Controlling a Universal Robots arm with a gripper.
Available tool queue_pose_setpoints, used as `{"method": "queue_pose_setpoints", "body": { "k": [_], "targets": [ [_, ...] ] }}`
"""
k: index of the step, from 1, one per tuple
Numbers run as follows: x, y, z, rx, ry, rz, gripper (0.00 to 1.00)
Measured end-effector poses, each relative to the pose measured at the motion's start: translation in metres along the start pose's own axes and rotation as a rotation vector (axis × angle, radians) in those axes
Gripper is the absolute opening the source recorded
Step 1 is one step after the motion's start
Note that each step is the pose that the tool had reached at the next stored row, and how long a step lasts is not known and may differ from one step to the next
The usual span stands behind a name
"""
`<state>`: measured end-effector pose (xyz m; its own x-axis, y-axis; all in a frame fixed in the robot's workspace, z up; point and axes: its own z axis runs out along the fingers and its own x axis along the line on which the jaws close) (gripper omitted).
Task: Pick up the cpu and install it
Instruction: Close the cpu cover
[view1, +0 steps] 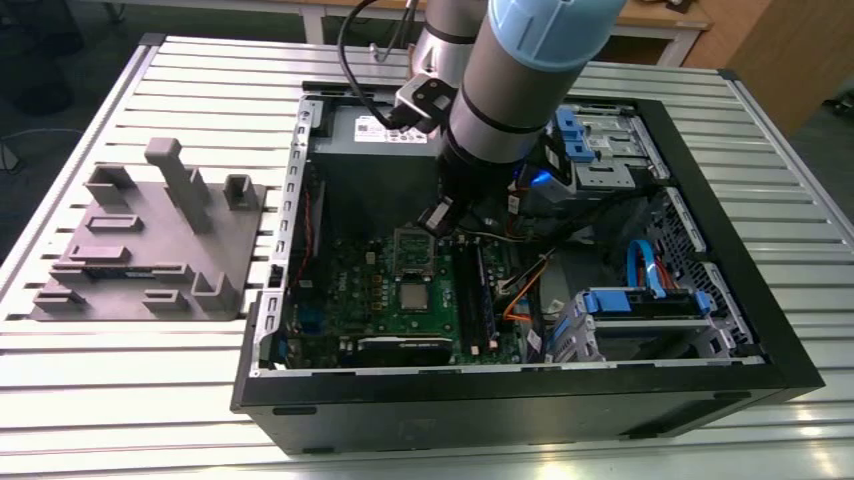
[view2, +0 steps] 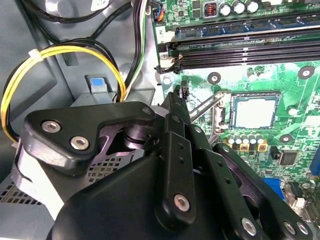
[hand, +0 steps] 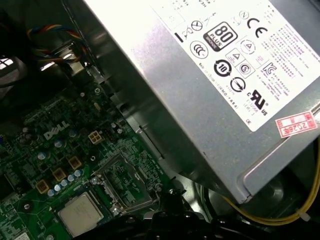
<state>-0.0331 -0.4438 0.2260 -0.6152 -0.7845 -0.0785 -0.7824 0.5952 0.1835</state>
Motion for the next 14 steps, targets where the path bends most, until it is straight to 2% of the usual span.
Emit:
{"method": "queue_pose_setpoints", "body": {
  "k": [14],
  "targets": [
    [0.0010,0.0026,-0.0043,-0.0024,0.0119,-0.051,0.10]
  ]
}}
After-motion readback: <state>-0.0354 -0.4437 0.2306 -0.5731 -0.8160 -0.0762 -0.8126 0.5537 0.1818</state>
